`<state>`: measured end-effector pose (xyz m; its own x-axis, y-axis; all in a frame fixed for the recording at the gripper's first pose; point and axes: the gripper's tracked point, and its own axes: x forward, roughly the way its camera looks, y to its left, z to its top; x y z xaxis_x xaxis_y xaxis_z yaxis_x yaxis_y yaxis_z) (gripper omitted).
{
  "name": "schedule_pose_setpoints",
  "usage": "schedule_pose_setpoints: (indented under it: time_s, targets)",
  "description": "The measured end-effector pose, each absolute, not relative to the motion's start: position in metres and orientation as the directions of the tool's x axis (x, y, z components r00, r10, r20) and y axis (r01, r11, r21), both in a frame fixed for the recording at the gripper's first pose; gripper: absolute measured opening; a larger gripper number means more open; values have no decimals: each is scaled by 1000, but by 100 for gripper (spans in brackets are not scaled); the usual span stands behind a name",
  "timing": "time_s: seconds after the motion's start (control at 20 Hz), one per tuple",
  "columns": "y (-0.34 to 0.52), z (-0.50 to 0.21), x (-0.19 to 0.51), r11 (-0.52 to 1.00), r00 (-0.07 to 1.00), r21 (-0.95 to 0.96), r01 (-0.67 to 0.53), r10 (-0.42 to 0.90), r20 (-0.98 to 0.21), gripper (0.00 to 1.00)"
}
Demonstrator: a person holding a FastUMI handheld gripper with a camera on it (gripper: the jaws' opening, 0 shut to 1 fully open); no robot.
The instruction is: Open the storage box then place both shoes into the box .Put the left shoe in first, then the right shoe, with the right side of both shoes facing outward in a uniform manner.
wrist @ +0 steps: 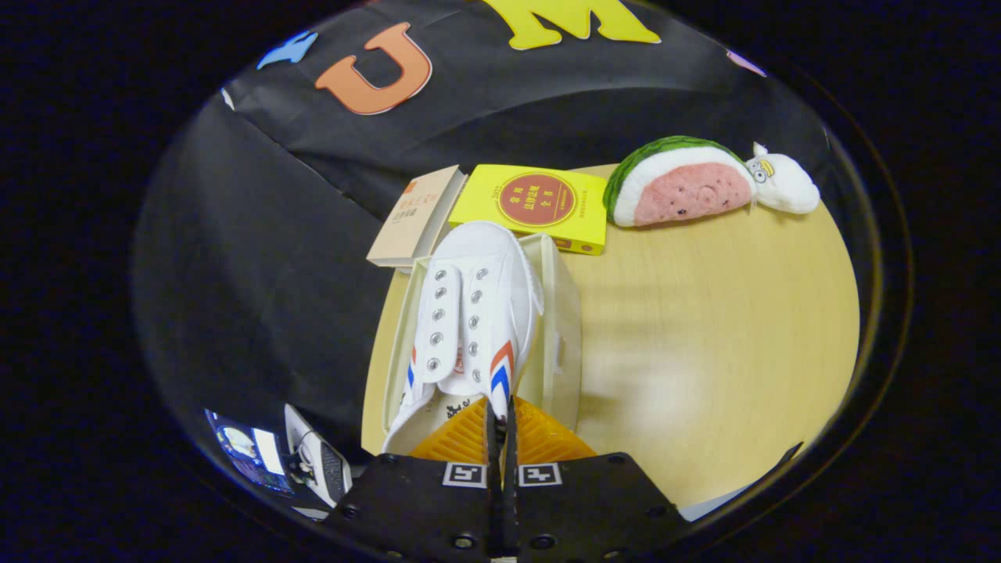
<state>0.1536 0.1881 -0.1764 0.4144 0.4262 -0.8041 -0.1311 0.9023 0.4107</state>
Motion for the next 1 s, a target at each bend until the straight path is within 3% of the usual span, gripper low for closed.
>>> schedule_pose_setpoints:
  time_s: [0.5, 0.8, 1.0]
  targets:
    - [213, -224, 169, 973, 502, 229, -44, 220, -837, 0]
    - [211, -230, 173, 982, 538, 189, -28, 174, -825, 0]
    - [212, -225, 165, 973, 578, 227, -43, 209, -789, 12]
